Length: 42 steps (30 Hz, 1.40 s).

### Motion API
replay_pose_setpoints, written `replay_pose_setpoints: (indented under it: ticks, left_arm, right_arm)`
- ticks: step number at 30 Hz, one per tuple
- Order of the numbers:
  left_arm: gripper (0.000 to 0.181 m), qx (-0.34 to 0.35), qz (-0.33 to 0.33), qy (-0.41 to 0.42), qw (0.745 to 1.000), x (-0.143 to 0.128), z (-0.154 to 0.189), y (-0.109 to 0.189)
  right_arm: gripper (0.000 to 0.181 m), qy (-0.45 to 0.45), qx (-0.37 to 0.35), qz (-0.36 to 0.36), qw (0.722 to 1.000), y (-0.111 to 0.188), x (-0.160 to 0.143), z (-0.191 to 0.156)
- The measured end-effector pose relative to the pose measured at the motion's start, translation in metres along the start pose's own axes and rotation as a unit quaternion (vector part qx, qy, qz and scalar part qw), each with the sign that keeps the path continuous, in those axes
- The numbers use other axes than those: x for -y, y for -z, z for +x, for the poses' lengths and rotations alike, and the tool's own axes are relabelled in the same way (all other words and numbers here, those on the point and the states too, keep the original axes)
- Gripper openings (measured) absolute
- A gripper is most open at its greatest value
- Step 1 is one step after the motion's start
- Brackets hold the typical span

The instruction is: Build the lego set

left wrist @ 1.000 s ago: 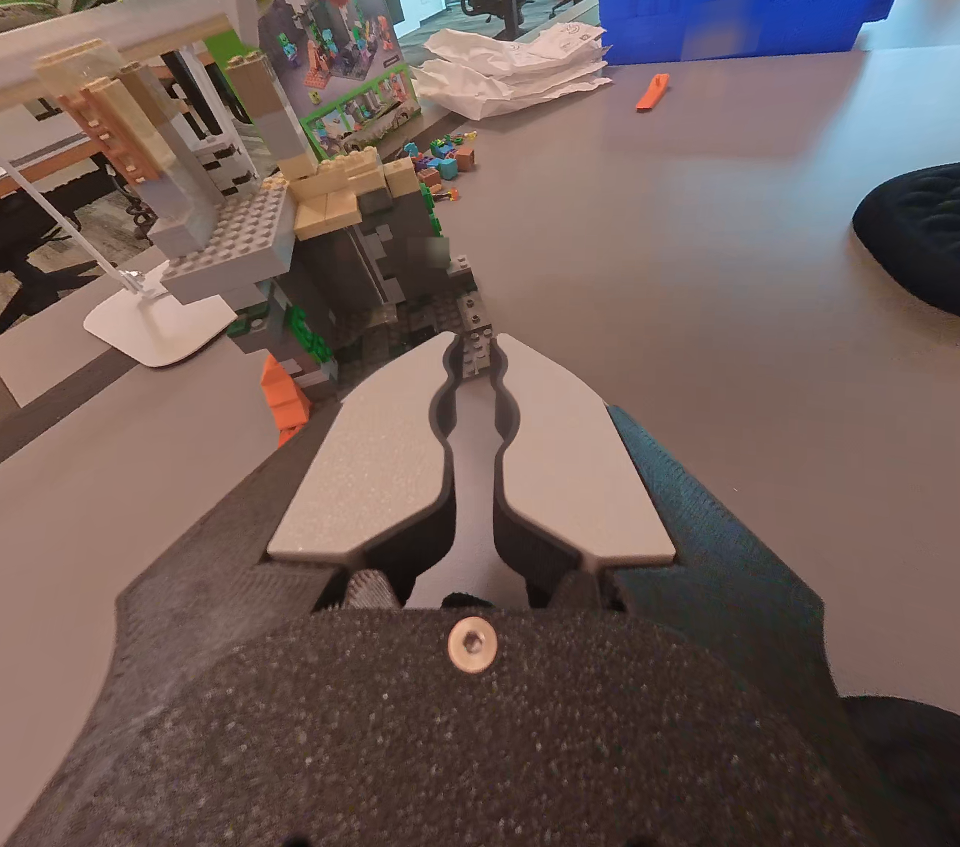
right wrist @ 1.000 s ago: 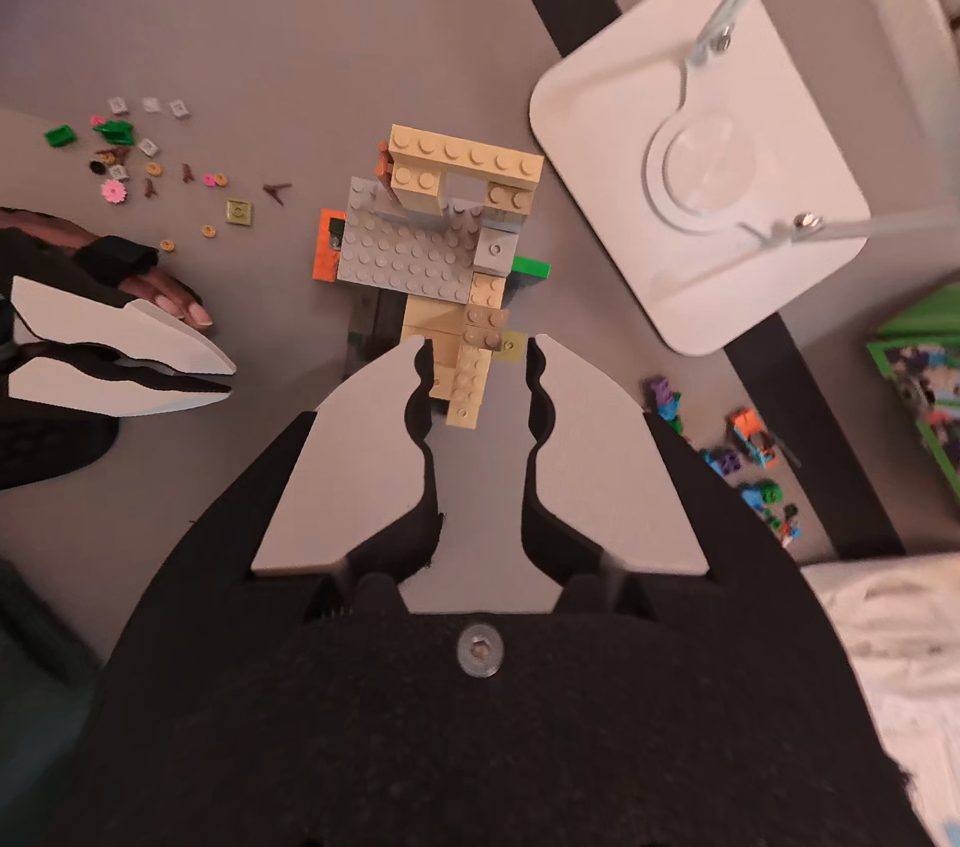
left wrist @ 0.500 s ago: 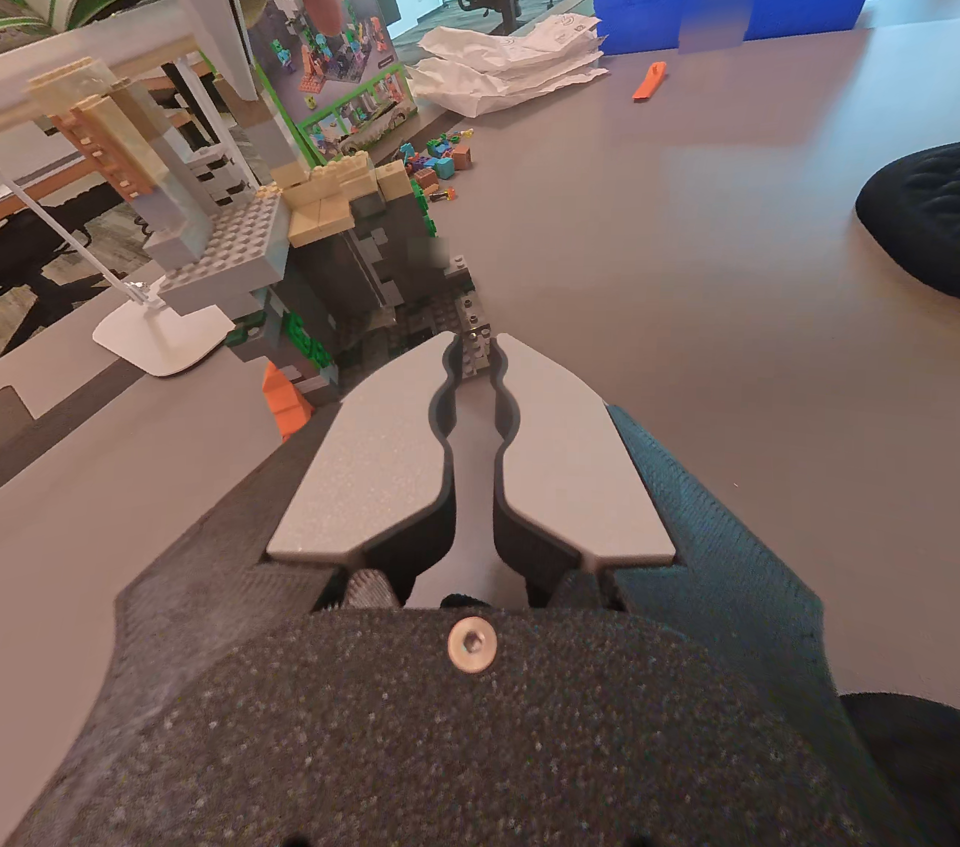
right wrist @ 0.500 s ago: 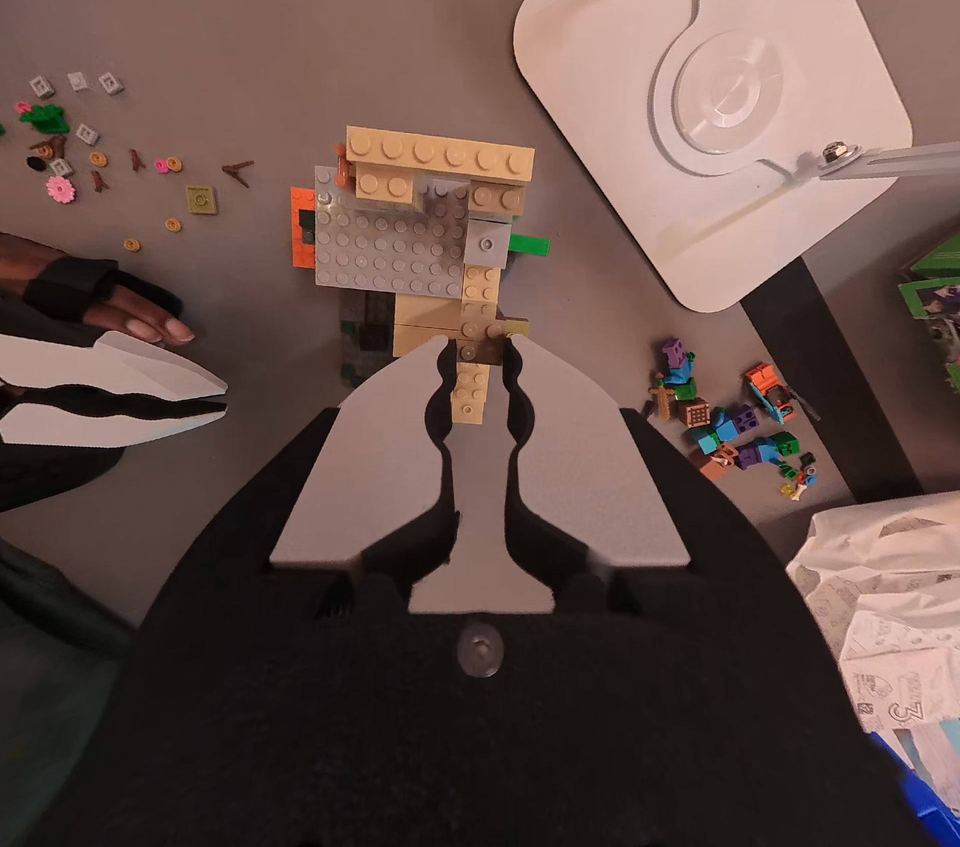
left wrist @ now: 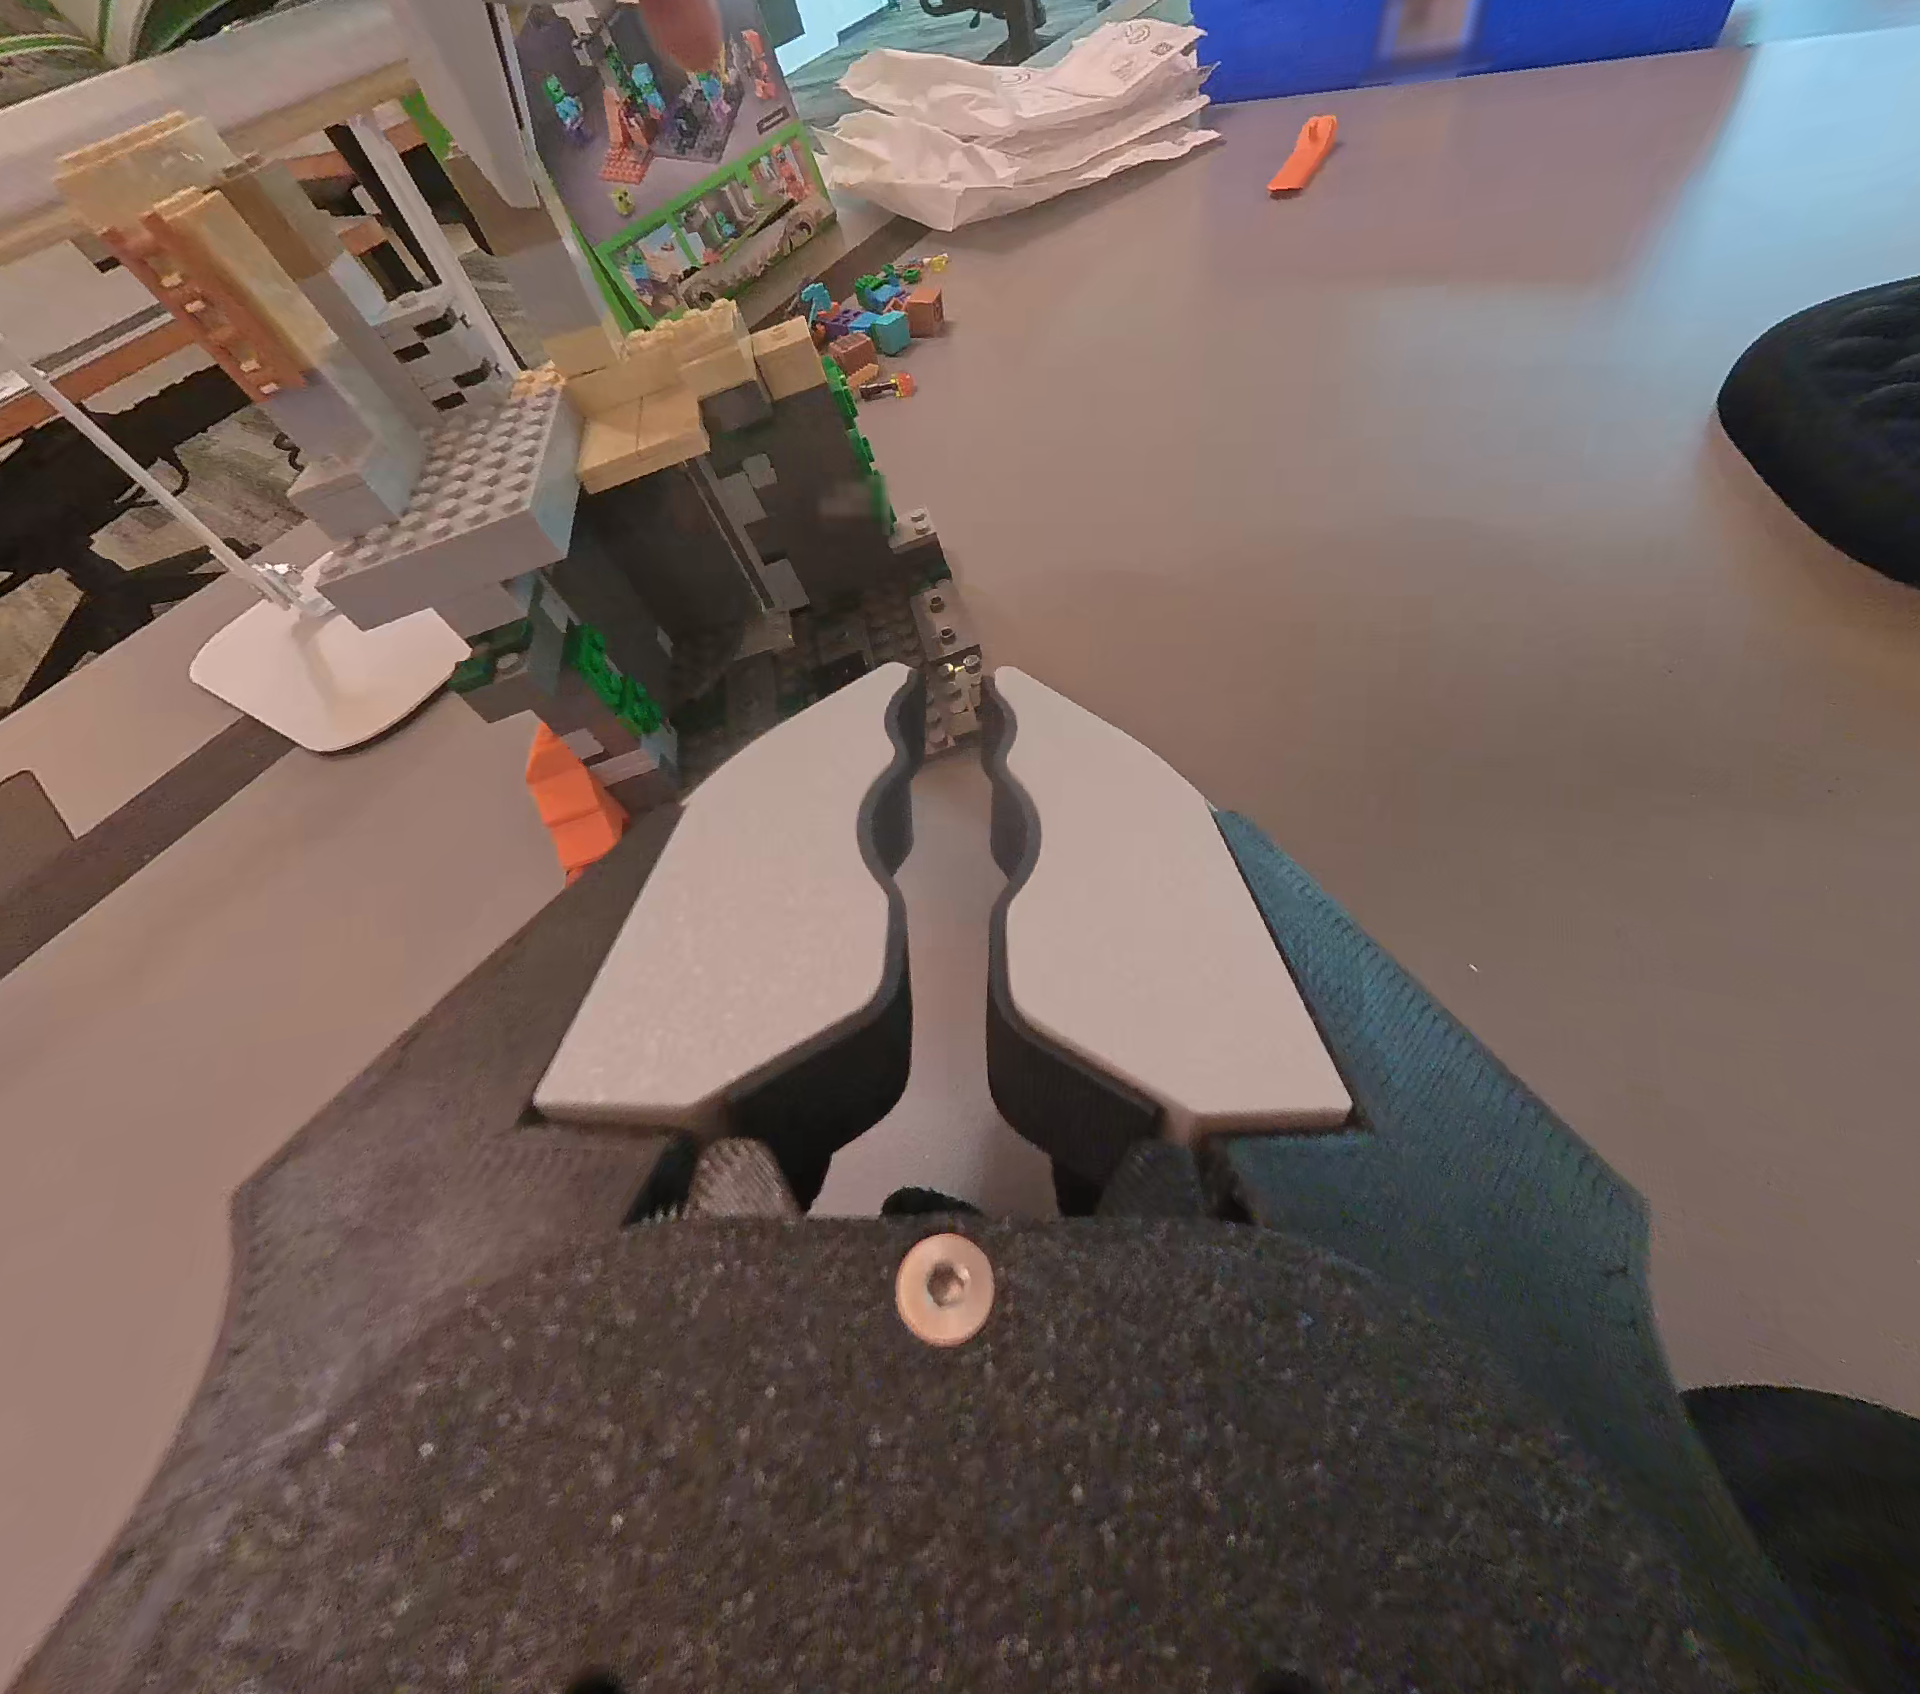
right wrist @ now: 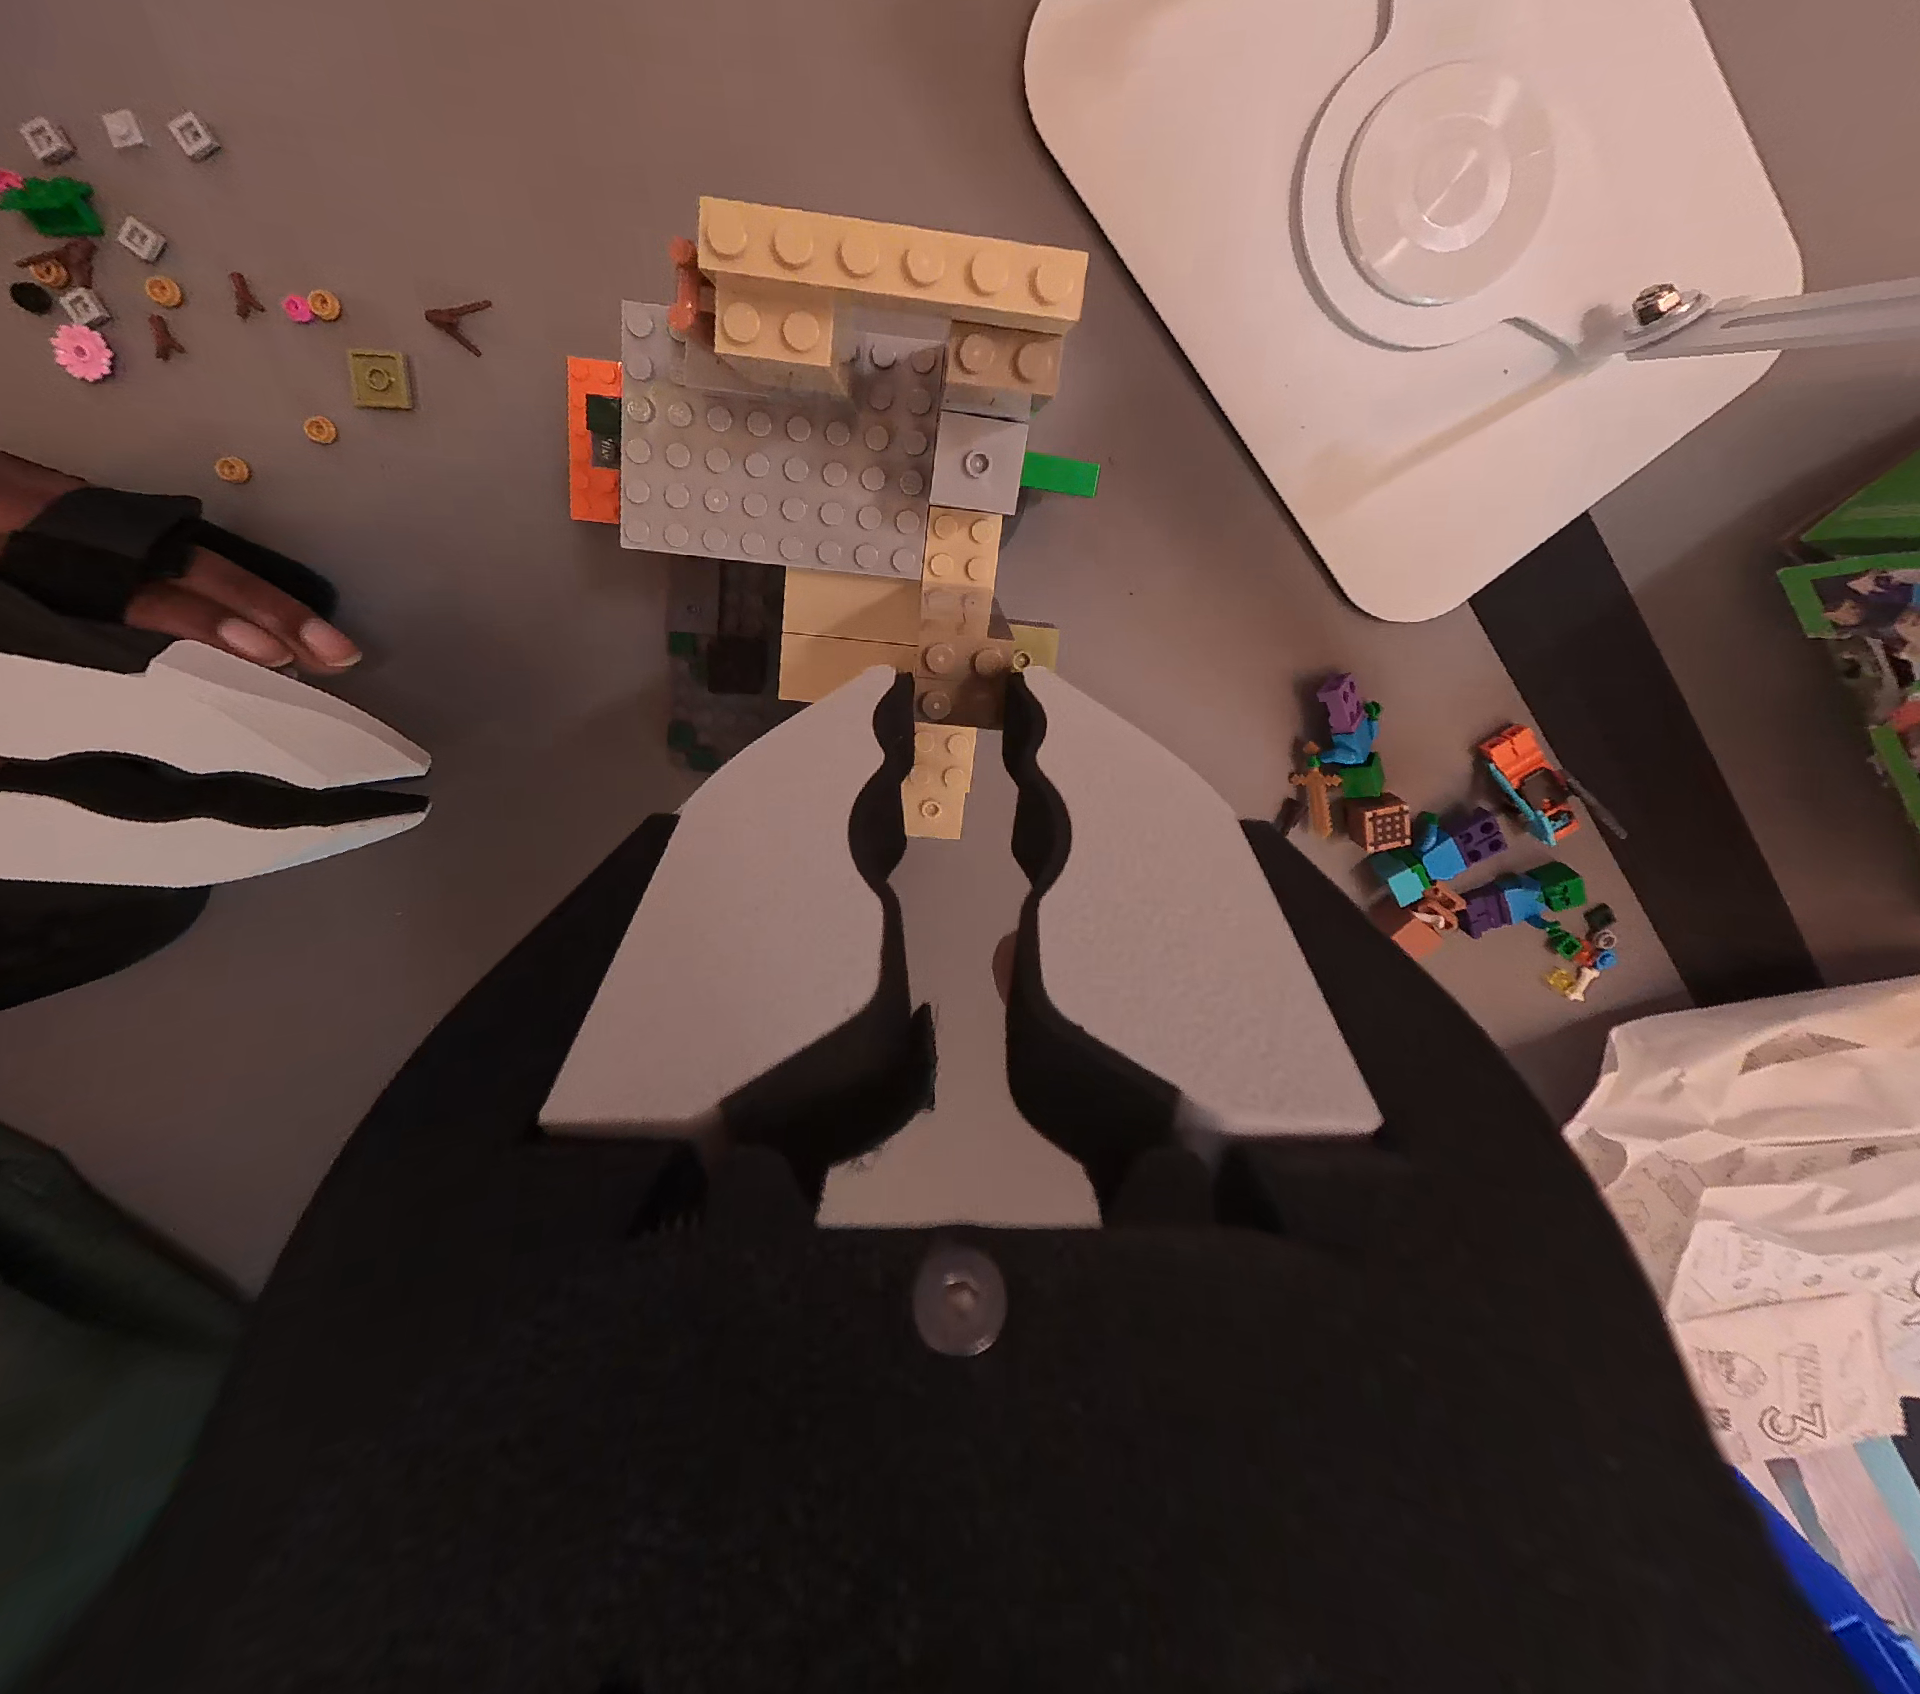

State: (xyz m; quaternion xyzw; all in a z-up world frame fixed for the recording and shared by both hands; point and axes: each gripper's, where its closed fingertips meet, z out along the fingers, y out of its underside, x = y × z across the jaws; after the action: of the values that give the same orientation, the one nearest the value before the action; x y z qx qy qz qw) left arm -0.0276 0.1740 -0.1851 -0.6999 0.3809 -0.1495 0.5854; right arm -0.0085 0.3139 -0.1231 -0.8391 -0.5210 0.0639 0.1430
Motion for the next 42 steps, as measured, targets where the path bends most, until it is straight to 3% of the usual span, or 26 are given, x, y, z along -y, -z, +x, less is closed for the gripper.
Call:
replay_pose_setpoints:
  ticks: [15, 31, 35, 39, 42]
  left_arm:
    - [0.009, -0.001, 0.0, -0.002, 1.0, 0.0, 0.001, 0.0]
    - [0.009, -0.002, 0.002, 0.005, 1.0, 0.0, 0.0, 0.0]
    - [0.009, -0.004, 0.004, 0.012, 1.0, 0.0, -0.001, 0.0]
    - [0.01, -0.002, 0.005, 0.016, 1.0, 0.0, -0.002, 0.001]
    - [0.009, 0.0, 0.004, 0.016, 1.0, 0.0, -0.003, 0.001]
  right_arm:
    - [0.017, 0.015, 0.012, -0.046, 0.999, -0.002, 0.002, 0.001]
    - [0.022, 0.019, 0.03, -0.015, 0.999, -0.001, 0.004, -0.003]
    - [0.044, 0.018, 0.061, 0.064, 0.996, 0.024, 0.018, -0.012]
    - [0.045, 0.021, 0.07, 0.206, 0.976, 0.073, 0.03, -0.017]
    - [0.043, 0.026, 0.071, 0.304, 0.95, 0.099, 0.017, -0.023]
